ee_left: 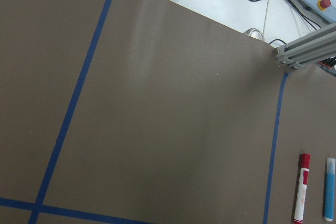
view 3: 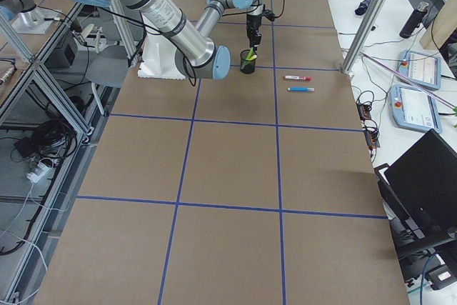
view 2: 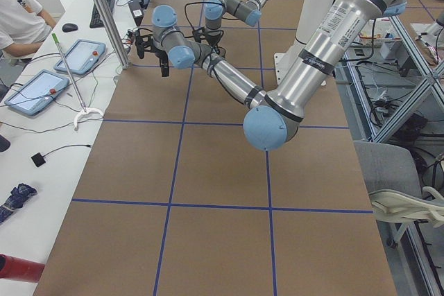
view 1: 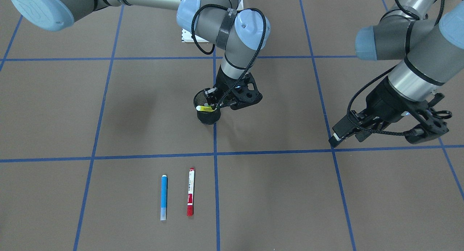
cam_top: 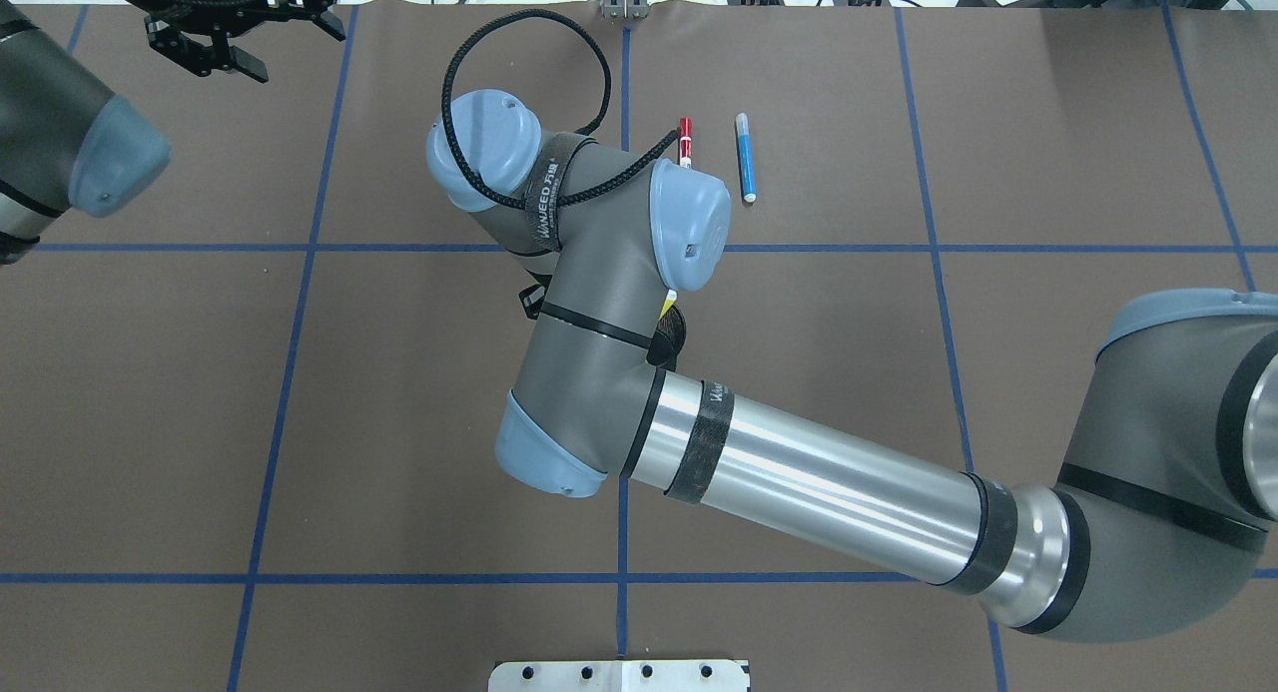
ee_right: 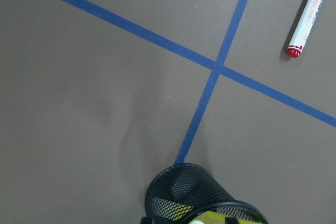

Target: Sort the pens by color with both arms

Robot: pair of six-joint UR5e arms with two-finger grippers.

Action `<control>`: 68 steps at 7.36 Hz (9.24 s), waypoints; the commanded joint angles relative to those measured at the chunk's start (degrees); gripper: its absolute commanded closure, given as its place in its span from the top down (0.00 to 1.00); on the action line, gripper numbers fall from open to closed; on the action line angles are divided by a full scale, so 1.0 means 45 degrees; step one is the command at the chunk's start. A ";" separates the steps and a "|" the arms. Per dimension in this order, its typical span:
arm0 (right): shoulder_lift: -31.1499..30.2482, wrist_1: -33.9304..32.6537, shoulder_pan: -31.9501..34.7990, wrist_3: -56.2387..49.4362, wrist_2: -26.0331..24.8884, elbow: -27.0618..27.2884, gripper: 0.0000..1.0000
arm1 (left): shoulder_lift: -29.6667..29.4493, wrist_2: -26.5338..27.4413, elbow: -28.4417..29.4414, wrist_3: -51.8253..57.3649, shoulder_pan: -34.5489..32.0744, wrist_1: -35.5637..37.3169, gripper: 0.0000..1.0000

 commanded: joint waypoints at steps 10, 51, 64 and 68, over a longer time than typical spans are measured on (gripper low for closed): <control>-0.1864 0.2639 0.1542 0.1733 -0.2127 0.5721 0.00 | 0.0137 0.0000 -0.0037 -0.0027 0.0000 -0.0045 0.99; -0.8886 1.1771 0.6972 0.5674 0.5755 0.1738 0.99 | -0.8574 0.4609 0.6116 -0.7566 0.7109 0.8412 0.44; -0.8887 1.1791 0.6972 0.5674 0.5696 0.1581 0.99 | -0.8632 0.4941 0.6077 -0.7547 0.7539 0.8294 0.00; -0.8887 1.1791 0.6972 0.5674 0.5696 0.1581 0.99 | -0.8652 0.4961 0.4811 -0.7547 0.7286 0.8586 0.00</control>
